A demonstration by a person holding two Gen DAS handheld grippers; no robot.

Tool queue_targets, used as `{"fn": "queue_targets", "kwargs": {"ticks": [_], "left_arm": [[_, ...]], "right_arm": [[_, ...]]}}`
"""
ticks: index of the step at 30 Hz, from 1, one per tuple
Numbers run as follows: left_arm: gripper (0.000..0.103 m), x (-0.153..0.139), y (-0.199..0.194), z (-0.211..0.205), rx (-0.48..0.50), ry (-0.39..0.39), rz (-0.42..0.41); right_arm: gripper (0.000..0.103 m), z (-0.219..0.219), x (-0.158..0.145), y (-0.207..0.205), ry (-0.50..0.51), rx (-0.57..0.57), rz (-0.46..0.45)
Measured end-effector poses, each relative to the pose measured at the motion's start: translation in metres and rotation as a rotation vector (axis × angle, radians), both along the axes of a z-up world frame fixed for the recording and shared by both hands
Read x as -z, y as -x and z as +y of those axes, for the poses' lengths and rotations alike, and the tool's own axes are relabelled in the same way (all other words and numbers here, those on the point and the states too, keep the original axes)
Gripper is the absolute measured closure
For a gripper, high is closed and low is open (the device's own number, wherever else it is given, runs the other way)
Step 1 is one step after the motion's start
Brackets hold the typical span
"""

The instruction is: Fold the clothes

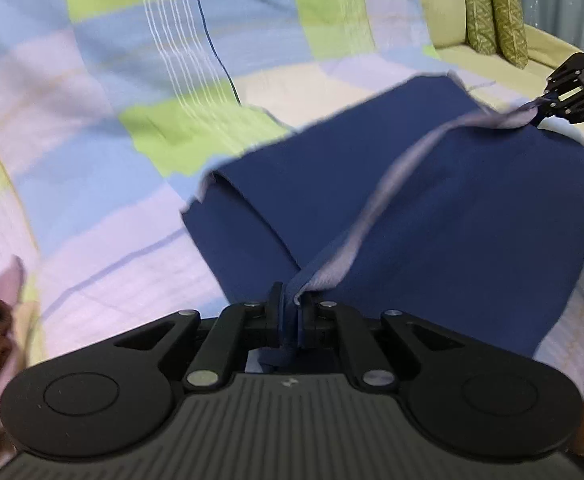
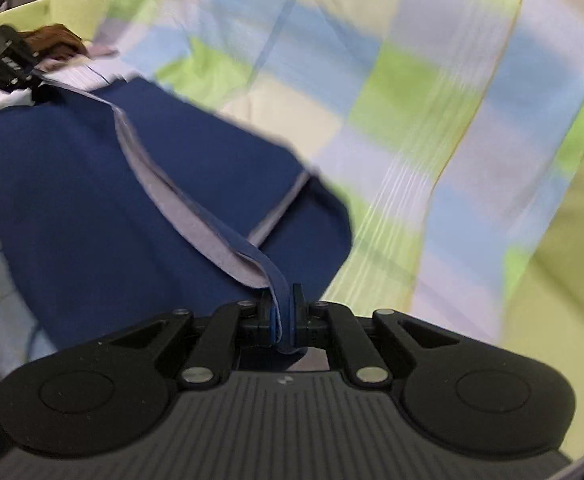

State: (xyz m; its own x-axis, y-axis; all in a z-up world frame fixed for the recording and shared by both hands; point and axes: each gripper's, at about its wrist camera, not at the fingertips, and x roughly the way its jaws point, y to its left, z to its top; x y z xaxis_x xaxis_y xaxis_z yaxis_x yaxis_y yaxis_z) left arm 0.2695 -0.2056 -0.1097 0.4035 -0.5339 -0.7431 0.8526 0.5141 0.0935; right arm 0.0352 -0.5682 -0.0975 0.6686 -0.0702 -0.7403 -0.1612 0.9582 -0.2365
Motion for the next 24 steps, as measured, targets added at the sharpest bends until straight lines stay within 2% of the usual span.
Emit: {"fn": "queue_targets", "kwargs": {"ticks": [3,7,10,12,16,18,22,24], "left_arm": [[0.099,-0.006,-0.004,0.002,-0.002,0.010,0.005],[0.099,-0.036,-0.018,-0.010,0.022,0.024,-0.053],[0.099,-0.043,-0.039,-0.022,0.004,0.038,-0.088],[0.098,-0.031,-0.062,-0.033,-0.013,0.016,-0.041],[0.097,-0.002,-0.088,-0.046,-0.040,0.001,-0.004],[0.096,0.006,-0.093,-0.046,-0.059,0.024,0.010],[0.078,0.009,-0.104,-0.040,-0.116,0.061,0.000],[0.078,0.009,-0.113,-0.031,-0.189,0.071,-0.021]], "right_arm": [[0.100,-0.004,0.010,0.002,-0.046,0.015,-0.007],[0.100,-0.002,-0.016,0.006,-0.026,0.007,-0.082],[0.100,-0.012,-0.033,-0.022,-0.026,0.022,-0.127],[0.100,-0.022,-0.037,-0.043,-0.041,0.044,-0.141],[0.100,-0.046,-0.009,-0.088,-0.102,0.091,-0.081],[0.100,-0.056,0.002,-0.098,-0.150,0.110,-0.081],[0.097,-0.070,0.016,-0.103,-0.245,0.138,-0.094],[0.089,-0.081,0.019,-0.099,-0.291,0.168,-0.113]]}}
